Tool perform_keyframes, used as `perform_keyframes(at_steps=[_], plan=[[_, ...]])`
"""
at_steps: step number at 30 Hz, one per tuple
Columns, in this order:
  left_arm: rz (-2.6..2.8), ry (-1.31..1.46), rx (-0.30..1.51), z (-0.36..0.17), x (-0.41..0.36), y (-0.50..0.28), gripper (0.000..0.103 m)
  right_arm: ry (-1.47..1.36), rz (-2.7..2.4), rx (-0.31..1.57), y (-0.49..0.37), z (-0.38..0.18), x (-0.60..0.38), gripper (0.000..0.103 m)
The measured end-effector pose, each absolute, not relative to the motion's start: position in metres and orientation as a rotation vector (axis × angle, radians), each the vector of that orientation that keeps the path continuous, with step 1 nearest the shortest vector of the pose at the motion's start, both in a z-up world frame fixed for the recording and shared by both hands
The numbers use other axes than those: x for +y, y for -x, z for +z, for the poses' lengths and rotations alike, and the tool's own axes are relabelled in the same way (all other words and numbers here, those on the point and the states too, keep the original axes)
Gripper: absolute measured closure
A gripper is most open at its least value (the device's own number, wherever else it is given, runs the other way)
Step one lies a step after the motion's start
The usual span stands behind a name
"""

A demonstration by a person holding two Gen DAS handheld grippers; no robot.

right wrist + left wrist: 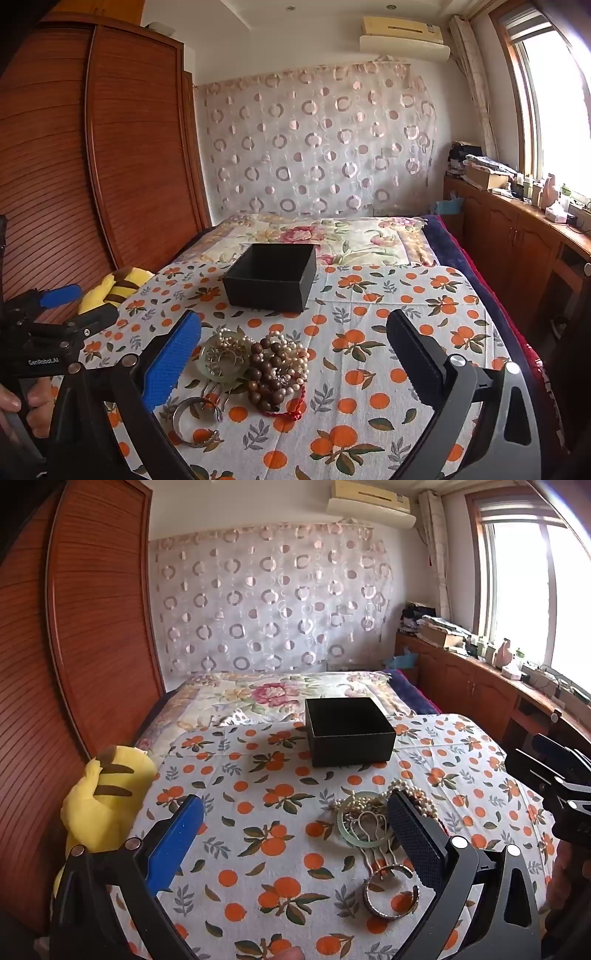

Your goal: Organize jewelry

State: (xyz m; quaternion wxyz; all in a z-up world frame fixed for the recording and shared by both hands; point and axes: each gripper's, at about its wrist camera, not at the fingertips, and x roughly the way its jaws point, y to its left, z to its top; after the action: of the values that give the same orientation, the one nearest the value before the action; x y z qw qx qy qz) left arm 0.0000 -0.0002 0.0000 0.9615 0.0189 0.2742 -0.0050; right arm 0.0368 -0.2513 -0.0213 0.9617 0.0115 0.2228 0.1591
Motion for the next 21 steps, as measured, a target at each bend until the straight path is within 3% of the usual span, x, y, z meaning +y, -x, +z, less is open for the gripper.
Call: perform_keyframes(at_steps=[21], plan=[[-0.018, -0.026, 0.537, 0.0082, -0.0018, 0.0037, 0.007, -0.020, 0.322, 0.452, -0.0355, -0.0200, -0.2504, 0.002]])
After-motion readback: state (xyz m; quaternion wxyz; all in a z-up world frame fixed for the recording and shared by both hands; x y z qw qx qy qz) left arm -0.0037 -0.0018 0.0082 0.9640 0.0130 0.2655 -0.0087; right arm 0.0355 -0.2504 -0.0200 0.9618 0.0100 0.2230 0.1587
